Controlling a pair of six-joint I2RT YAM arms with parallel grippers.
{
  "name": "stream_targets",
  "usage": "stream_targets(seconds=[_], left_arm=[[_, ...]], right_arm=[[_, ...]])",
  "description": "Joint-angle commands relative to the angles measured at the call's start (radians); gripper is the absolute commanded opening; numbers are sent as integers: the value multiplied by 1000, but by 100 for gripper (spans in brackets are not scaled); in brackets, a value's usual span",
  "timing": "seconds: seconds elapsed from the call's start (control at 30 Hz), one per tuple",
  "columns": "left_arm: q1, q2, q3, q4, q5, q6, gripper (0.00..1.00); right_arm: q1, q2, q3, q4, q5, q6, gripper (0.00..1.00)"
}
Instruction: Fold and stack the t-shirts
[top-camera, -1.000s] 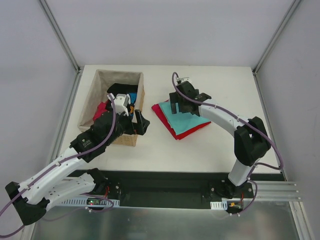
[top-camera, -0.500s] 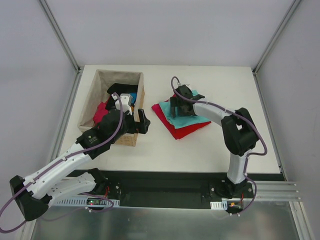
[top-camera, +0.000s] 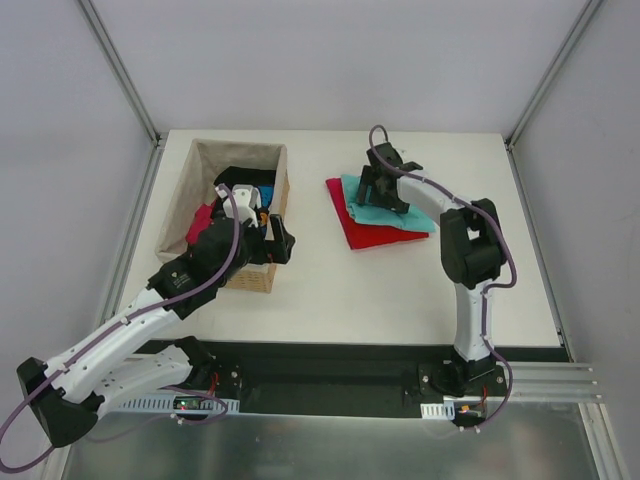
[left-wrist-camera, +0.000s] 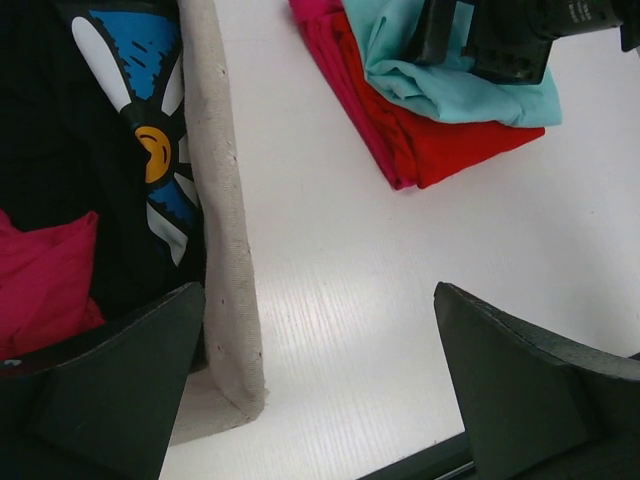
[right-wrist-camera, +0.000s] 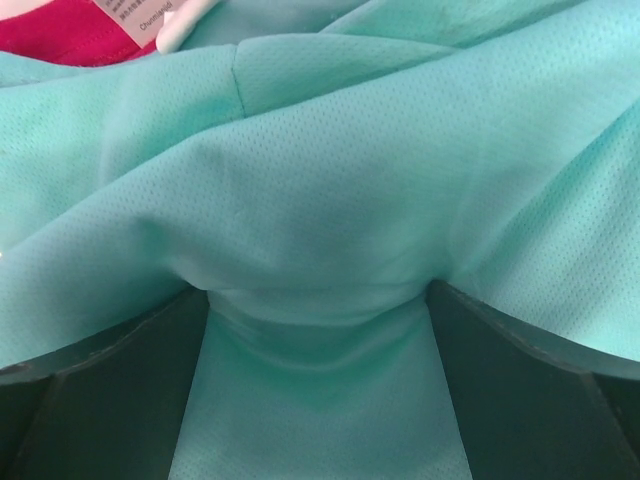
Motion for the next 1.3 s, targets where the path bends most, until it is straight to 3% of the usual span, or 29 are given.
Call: stream_targets(seconds=[0.0,0.17,0.37,0.83,1.0,1.13,1.27], left_arm=[[27,-17,26,16,-30,24,99],[73,-13,20,17,-9,12,99],[123,-11,17,16,22,4,99],[234,12,6,16,66,-25,99],[249,35,14,17,83,-31,99],[252,35,12,17,95,-39,99],[252,21,12,17,115,-57,99]], right_arm=[[-97,88,67,-151,7,41,96],[-172,127,170,-200,5,35,96],[-283,265,418,-323,-21,-7,96],[-436,412,710,-357,-160,-37,96],[-482,325,689,-317,-215,-79,96],[-450,65,548,-259,-197,-116,96],[-377,-77,463,-265,-198,-131,96]])
